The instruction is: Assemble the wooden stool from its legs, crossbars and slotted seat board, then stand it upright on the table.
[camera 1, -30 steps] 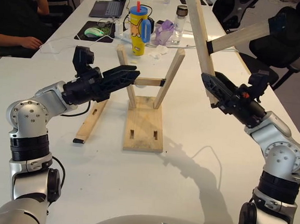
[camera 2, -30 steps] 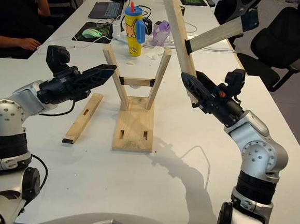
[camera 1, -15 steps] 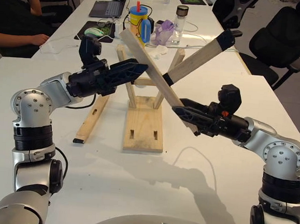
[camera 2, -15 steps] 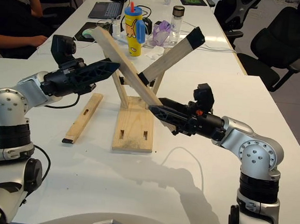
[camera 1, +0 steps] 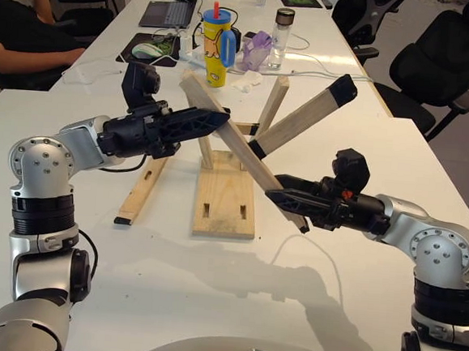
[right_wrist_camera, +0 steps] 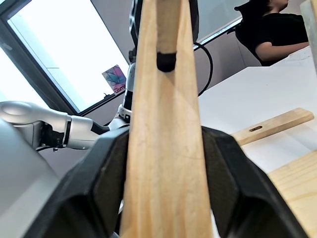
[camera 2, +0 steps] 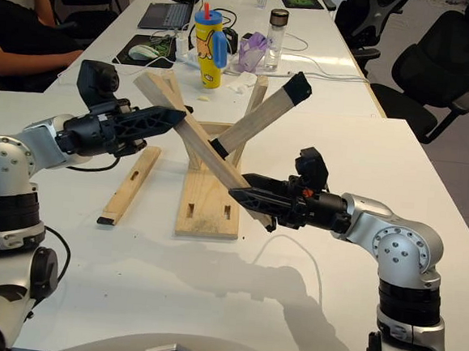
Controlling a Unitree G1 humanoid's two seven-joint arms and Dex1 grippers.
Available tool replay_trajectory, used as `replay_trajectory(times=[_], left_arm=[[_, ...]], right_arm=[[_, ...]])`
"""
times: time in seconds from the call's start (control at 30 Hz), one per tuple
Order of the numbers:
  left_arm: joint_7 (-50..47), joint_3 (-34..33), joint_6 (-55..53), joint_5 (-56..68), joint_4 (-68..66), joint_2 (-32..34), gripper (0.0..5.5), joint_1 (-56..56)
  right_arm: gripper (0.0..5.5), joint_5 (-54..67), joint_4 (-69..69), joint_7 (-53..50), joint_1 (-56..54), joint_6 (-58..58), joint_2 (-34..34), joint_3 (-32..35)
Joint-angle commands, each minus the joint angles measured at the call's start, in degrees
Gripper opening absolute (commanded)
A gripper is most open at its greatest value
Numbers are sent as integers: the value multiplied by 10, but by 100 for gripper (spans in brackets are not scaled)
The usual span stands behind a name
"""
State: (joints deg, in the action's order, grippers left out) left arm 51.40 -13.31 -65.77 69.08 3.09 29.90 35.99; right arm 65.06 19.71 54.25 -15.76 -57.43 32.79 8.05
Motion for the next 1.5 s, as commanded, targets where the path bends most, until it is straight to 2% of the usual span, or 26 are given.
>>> replay_trajectory(times=[0.03,0.07,0.1,0.27,0.4,0.5,0.63,0.87,1.07,1.3,1.5], left_arm=[[22,-1,3,-18,-1,40,203,-2],[25,-5,8,-25,-5,49,203,-6],[28,-13,13,-32,-10,61,203,-12],[55,-62,33,-64,-48,128,203,-50],[81,-83,50,-88,-78,175,203,-58],[103,-80,67,-105,-98,193,202,-43],[115,-73,76,-111,-89,188,202,-40],[130,-62,95,-128,-51,185,202,-82],[132,-13,155,-200,-26,181,202,-111],[153,79,241,-298,-38,166,202,-89],[170,125,285,-357,-59,173,202,-70]], right_arm=[[206,-39,-19,-13,-6,25,9,-3],[242,-45,-27,-19,-6,29,7,-2],[252,-54,-31,-18,-2,32,10,-6],[326,-212,-6,-13,56,126,37,-108],[331,-360,12,-17,85,243,44,-201],[331,-543,-45,-44,80,416,42,-296],[331,-681,-126,-75,59,552,39,-351],[331,-735,-213,-111,20,611,18,-326],[331,-730,-225,-96,17,616,18,-306],[331,-591,-149,-30,54,497,-15,-278],[331,-608,-139,-28,57,453,-14,-296]])
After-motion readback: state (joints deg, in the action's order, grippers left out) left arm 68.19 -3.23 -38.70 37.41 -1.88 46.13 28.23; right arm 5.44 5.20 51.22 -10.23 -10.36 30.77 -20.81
